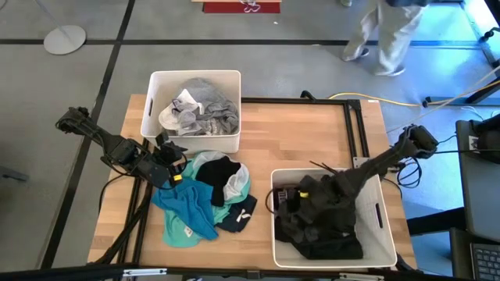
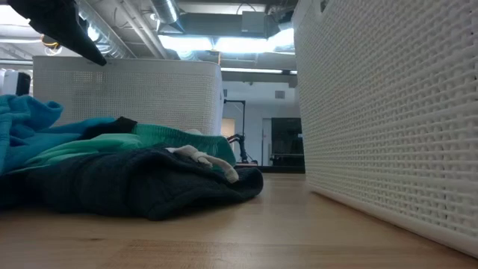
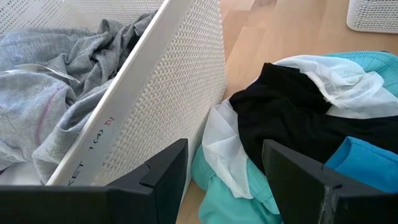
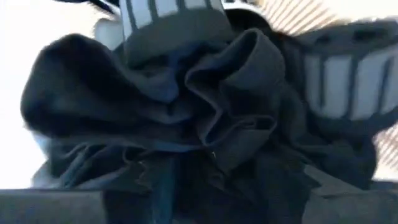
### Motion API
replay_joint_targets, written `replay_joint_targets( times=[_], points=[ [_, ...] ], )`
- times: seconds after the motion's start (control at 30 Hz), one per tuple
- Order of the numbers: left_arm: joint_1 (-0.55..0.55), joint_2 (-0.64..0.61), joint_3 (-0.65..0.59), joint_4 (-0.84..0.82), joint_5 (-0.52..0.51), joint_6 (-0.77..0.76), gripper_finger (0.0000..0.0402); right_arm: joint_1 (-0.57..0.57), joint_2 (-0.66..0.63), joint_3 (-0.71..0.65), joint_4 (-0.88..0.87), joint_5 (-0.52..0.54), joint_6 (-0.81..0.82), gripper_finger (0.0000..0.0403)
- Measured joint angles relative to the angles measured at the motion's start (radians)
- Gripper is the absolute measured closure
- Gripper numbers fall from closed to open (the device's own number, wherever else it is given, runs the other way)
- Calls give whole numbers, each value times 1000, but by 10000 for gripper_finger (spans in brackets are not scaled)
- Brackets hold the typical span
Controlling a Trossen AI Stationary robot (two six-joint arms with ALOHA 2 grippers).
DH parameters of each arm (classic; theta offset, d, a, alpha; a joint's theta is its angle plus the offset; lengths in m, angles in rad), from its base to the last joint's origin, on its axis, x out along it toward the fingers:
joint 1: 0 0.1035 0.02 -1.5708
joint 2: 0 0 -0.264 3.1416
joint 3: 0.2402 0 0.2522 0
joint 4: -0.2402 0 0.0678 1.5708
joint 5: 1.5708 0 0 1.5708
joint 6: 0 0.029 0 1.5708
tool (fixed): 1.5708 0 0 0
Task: Sort clothes
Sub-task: Put the black underwear into the bottom right laundry bin
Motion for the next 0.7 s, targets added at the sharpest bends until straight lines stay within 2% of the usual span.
replay_joint_targets(
  times=[0.13,0.3,0.37,0.5,0.7],
  points=[
    [0,0,0,1,0,1,205,-42,-11,104,-69,-132,-4,197],
    [0,0,0,0,0,1,205,-67,-17,296,-211,-127,-39,192],
    [0,0,0,0,0,1,205,-67,-18,376,-253,-63,-87,192],
    [0,0,0,0,0,5,205,-65,-18,505,-222,138,-254,191],
    [0,0,0,0,0,9,205,-65,-18,547,-20,519,-612,191]
  ],
)
